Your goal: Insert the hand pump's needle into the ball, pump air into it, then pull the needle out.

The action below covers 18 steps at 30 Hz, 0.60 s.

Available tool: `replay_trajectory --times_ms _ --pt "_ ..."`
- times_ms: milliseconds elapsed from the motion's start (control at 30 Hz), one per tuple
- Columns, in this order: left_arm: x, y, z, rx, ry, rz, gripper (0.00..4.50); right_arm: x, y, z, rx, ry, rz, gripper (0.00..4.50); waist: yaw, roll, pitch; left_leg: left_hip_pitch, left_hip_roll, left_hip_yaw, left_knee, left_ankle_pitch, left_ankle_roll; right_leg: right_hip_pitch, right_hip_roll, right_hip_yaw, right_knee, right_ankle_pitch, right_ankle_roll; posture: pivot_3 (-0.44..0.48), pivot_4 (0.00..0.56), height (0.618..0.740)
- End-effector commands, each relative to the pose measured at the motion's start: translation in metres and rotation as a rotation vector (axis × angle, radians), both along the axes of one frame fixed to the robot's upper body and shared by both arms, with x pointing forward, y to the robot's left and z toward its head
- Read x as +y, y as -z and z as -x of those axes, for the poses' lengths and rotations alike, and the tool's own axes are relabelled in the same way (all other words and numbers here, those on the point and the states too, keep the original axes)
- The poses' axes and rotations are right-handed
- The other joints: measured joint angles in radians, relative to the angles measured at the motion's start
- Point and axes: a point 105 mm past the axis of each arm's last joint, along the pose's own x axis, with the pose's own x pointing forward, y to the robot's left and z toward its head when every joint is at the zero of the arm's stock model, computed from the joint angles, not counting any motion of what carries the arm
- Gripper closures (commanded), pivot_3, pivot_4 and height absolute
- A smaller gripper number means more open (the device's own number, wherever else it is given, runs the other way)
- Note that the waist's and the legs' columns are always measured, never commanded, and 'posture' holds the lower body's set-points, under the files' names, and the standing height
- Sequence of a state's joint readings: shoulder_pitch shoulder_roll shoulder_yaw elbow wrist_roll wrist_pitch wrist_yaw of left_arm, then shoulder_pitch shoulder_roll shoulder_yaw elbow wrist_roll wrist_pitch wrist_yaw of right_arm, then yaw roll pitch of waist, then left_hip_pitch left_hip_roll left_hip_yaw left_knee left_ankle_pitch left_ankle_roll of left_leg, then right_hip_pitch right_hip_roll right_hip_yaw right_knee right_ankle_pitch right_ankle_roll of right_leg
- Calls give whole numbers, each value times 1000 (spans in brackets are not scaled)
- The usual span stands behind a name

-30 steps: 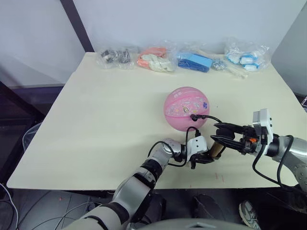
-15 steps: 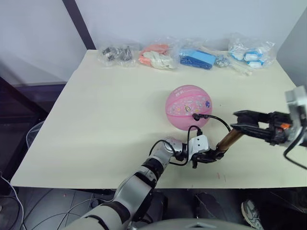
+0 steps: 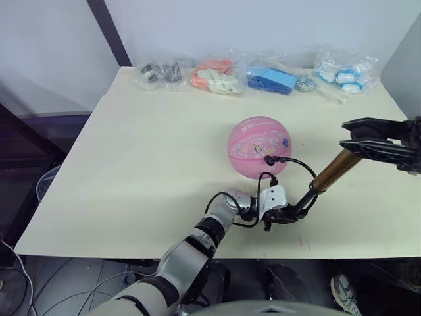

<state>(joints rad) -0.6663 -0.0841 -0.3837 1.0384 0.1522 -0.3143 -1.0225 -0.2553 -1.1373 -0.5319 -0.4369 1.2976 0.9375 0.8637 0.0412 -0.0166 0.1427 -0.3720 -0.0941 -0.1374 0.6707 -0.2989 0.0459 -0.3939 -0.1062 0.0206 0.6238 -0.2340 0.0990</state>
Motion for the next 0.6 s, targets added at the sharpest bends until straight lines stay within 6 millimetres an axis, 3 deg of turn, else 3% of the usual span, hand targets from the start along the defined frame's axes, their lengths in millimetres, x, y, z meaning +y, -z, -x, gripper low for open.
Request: replay_trajectory --times_ms 33,133,600 --pt "26 41 10 119 -62 -139 3401 2 12 -1 -22 30 53 2760 0 0 -1 0 0 0 0 0 0 0 0 0 0 0 0 0 150 740" --pt "27 42 11 120 -59 -140 3401 9 40 -3 38 36 60 2760 -1 -4 -4 2 0 0 0 0 0 1 1 0 0 0 0 0 150 740" --pt "25 38 10 106 -56 -129 3401 23 139 -11 159 107 71 2760 -5 -12 -12 11 2 -2 -1 0 -1 7 3 0 0 0 1 0 150 740"
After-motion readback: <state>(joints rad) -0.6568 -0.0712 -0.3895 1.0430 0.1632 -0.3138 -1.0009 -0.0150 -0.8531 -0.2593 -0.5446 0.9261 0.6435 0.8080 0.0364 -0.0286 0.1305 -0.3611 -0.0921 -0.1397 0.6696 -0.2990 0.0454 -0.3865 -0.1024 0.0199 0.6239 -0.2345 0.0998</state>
